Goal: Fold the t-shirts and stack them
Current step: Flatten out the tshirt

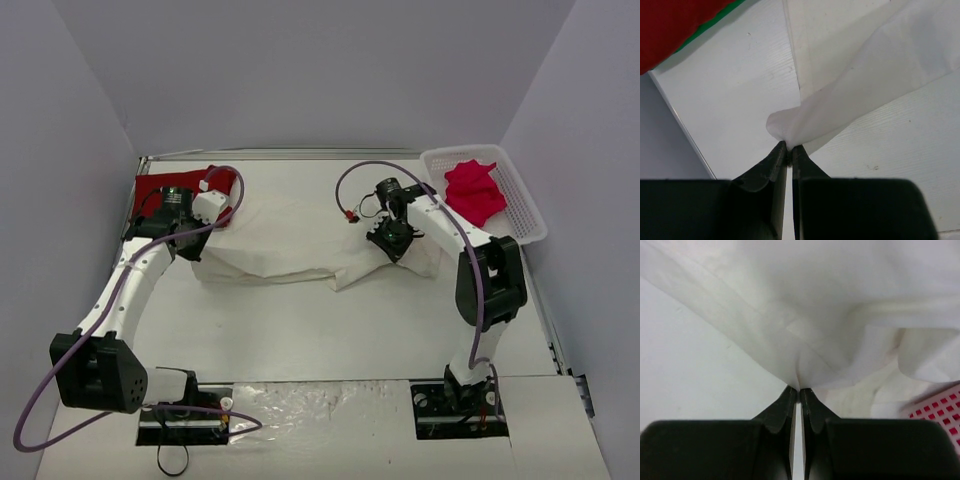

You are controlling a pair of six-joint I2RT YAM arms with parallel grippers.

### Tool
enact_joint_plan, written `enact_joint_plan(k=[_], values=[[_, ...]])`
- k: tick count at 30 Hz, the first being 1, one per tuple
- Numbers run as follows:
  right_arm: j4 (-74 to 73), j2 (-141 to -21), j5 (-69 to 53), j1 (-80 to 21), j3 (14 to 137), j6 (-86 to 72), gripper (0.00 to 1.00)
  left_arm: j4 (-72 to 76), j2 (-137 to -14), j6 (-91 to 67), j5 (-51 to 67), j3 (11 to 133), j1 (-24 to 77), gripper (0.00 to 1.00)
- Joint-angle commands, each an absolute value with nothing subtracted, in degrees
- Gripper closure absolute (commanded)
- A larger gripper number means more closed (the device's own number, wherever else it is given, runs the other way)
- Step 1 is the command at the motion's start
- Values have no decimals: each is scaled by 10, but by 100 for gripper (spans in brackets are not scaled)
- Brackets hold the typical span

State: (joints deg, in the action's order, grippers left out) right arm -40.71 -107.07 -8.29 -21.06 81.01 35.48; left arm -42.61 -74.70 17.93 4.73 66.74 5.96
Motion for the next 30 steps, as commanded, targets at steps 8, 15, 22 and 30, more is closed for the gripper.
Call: enact_joint_plan(k=[8,15,22,30], values=[[-640,-948,-179,-197,893,452,100,-430,-726,177,47,687,55,98],[-678,-1086,-214,-134,1024,483,100,-430,-725,177,47,686,54,98],[-664,-1346,-207,-100,1310,385,100,-427,-733,177,54,682,50,98],[-571,-1422,-130,-139,1398,370,100,-428,-744,179,64,676,48,98]])
